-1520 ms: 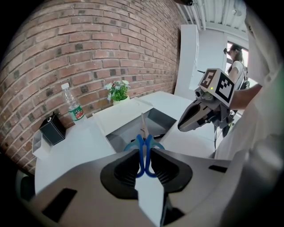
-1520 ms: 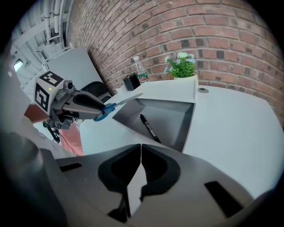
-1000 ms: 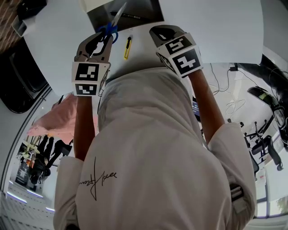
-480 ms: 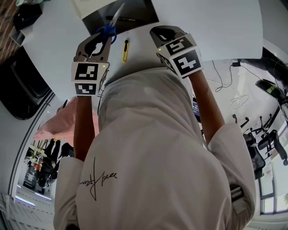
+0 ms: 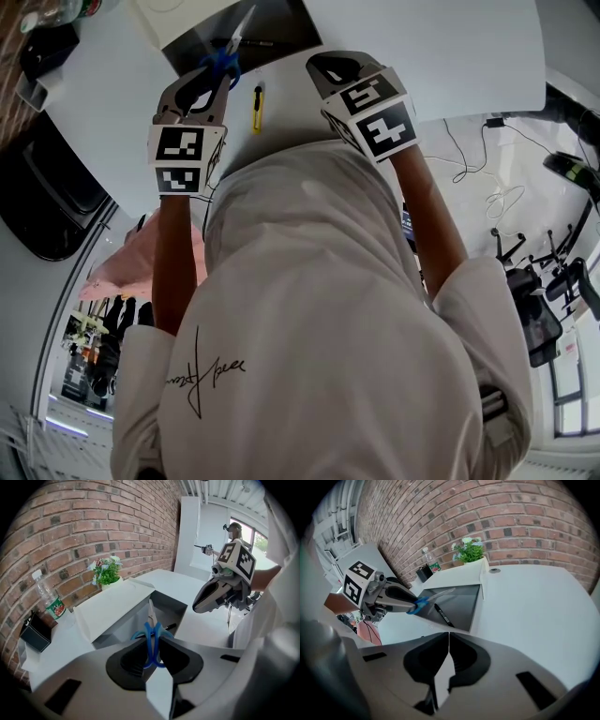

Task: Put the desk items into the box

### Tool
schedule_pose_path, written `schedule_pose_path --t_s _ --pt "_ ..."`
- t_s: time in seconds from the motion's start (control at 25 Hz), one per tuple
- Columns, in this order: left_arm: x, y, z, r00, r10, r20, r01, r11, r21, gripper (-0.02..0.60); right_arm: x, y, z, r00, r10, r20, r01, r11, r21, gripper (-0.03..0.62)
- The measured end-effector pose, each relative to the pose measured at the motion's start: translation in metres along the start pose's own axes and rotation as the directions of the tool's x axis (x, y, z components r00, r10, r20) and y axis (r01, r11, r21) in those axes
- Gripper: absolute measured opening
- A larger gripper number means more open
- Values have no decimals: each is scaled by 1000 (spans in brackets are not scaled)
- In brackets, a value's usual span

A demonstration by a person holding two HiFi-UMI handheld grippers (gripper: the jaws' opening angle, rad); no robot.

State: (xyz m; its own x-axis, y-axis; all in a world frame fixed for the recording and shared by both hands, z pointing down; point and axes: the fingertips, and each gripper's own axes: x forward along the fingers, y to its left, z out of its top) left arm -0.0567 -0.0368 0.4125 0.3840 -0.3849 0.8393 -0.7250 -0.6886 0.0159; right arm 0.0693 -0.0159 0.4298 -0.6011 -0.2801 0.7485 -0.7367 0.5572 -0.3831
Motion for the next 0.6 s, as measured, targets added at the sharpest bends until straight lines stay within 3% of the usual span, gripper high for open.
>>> schedule_pose_path --t_s 0.6 --pt "17 -1 2 998 -35 -50 36 999 28 86 -4 -7 -6 1000 -21 3 21 999 44 28"
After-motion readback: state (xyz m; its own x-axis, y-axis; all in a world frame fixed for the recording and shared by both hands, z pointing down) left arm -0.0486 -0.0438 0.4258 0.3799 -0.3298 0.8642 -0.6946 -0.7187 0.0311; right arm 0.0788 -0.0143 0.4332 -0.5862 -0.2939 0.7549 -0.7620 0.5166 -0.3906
